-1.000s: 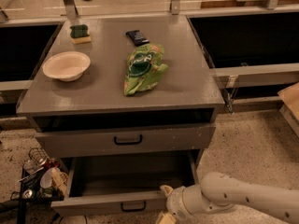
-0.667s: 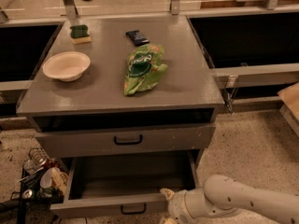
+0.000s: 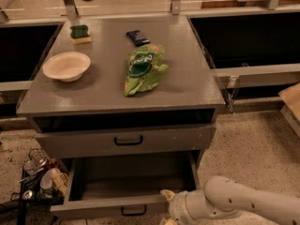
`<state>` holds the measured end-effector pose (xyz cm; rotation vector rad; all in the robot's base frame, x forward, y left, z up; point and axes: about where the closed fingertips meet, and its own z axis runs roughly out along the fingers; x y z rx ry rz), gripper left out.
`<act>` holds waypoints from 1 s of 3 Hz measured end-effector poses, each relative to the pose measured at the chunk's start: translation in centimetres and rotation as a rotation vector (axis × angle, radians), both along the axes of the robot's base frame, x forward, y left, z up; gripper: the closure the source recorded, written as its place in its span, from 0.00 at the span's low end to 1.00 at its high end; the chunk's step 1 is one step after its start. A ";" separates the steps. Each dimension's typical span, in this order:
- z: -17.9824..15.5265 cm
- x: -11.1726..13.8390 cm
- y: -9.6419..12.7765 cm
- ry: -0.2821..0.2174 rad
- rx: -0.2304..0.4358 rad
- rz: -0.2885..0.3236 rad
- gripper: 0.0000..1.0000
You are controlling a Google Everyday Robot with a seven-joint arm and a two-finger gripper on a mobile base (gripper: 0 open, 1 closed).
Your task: Open middle drawer
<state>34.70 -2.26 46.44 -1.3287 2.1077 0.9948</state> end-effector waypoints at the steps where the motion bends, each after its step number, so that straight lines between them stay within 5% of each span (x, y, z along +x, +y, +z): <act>1: 0.6 0.4 -0.4 -0.030 0.024 -0.035 0.00; 3: 2.0 0.9 -1.0 -0.085 0.049 -0.076 0.00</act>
Offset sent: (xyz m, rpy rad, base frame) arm 0.0166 -0.0183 0.0344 0.0705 -0.1433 -0.1200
